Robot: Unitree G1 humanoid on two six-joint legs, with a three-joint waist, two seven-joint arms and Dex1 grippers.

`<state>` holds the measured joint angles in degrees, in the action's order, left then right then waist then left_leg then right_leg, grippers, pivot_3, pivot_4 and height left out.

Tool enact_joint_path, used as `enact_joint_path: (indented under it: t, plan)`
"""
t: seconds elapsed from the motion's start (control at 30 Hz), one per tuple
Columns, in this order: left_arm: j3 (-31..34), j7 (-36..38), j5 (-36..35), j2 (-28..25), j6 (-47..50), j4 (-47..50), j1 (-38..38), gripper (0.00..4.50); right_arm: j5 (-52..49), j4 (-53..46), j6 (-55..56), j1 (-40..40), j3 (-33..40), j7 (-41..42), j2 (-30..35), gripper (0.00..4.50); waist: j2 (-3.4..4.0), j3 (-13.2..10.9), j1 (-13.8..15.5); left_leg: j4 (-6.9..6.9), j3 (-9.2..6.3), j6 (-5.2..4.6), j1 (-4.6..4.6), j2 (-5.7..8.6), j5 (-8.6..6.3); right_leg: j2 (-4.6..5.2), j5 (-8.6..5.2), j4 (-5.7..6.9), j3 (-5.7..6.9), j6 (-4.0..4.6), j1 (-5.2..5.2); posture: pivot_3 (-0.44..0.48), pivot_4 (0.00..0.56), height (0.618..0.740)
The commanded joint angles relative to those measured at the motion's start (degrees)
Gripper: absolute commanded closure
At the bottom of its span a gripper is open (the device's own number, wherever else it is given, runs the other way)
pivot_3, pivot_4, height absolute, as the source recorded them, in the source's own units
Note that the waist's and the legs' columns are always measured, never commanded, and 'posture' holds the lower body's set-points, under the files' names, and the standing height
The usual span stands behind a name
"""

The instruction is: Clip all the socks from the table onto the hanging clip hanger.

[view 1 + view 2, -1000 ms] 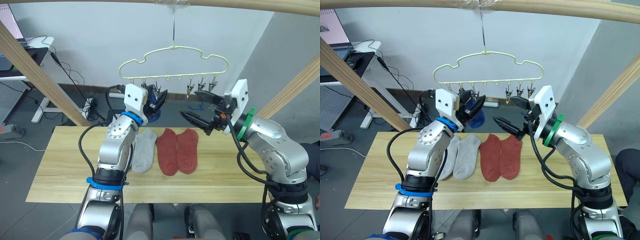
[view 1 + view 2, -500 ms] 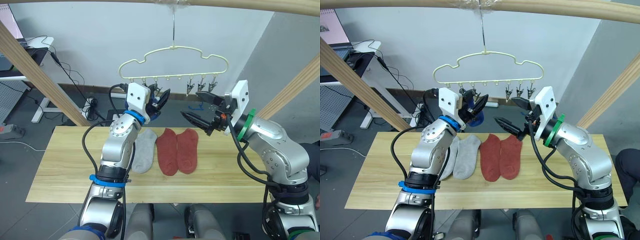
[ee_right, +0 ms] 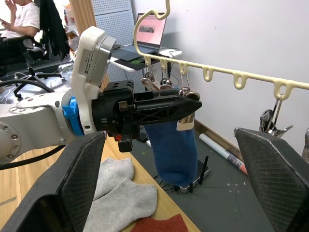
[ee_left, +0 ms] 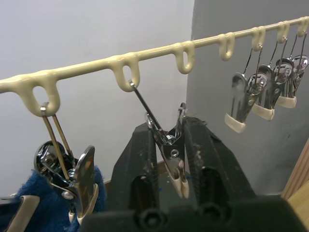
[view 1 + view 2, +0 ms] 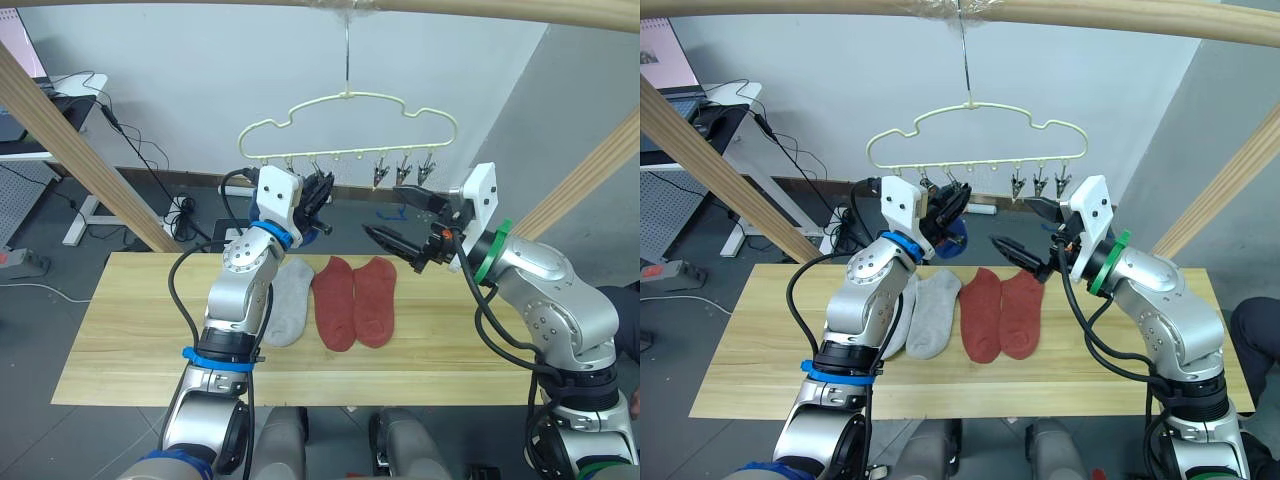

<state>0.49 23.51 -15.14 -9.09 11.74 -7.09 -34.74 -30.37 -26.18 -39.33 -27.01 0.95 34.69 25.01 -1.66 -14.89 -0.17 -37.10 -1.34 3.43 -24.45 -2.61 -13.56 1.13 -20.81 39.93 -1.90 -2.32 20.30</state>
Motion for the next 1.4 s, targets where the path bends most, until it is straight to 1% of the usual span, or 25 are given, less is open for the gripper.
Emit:
enact_joint_path:
  t: [0.03,0.47,0.7,0.97,1.17,1.23,1.27,1.4]
  plan:
    - [0.6,0.4,-0.8,0.3,-0.8,1.5,-1.3,4.04,-0.8,-2.2,0.9,-0.1,0.6,-0.2,0.3,0.00,0.00,0.0,0.0,0.00,0.00,0.00,0.00,0.00,0.00,0.00,0.00,0.00,0.00,0.00,0.00,0.005,0.232,0.740]
    - [1.9,0.1,-1.5,-0.7,1.4,3.2,-1.3,4.04,2.9,0.0,2.4,3.0,-2.4,-0.1,1.2,0.00,0.00,0.0,0.0,-0.02,0.01,0.00,0.01,0.00,0.00,0.00,0.00,0.02,-0.01,0.00,0.00,0.021,0.238,0.740]
    - [1.2,-0.5,-0.5,-0.2,1.1,3.5,-0.8,4.04,2.6,0.4,2.6,2.2,-2.3,-0.1,0.9,0.00,0.00,0.0,0.0,-0.04,0.00,-0.01,0.00,0.00,0.01,0.00,0.00,0.03,0.00,0.00,-0.01,0.021,0.239,0.740]
    - [0.5,-0.6,1.6,-0.1,-1.0,1.7,-1.5,4.04,0.5,-1.3,2.0,-0.9,-1.6,-0.4,-0.3,0.00,0.00,0.0,0.0,-0.04,-0.01,-0.01,0.00,0.00,0.01,0.00,0.00,0.04,0.01,0.00,-0.01,0.021,0.239,0.740]
    - [0.7,-0.6,1.6,0.3,-1.1,1.4,-1.6,4.04,-0.3,-2.2,1.4,-2.2,-1.5,-1.2,-1.2,0.00,0.00,0.0,0.0,-0.04,0.00,-0.02,0.00,0.00,0.01,0.00,0.00,0.03,0.01,0.00,-0.01,0.014,0.244,0.740]
    - [0.8,-0.4,1.4,0.3,-1.0,1.6,-1.6,3.33,-0.4,-2.2,1.4,-2.3,-1.5,-1.5,-1.2,0.00,0.00,0.0,0.0,-0.04,0.00,-0.02,0.00,0.00,0.01,0.00,0.00,0.03,0.00,0.00,-0.01,0.014,0.244,0.740]
    - [0.9,-0.4,1.3,0.4,-0.9,1.7,-1.5,3.12,-0.4,-2.2,1.3,-2.2,-1.5,-1.6,-1.2,0.00,0.00,0.0,0.0,-0.04,0.00,-0.02,0.00,0.00,0.01,0.00,0.00,0.03,0.00,0.00,-0.01,0.014,0.245,0.740]
    - [1.1,-0.6,1.1,0.5,-0.4,1.8,-1.6,1.98,-0.4,-2.2,1.3,-2.0,-1.7,-1.6,-0.9,0.00,0.00,0.0,0.0,-0.04,-0.01,-0.02,0.00,0.00,0.01,0.00,0.00,0.04,0.01,0.00,-0.01,0.015,0.245,0.740]
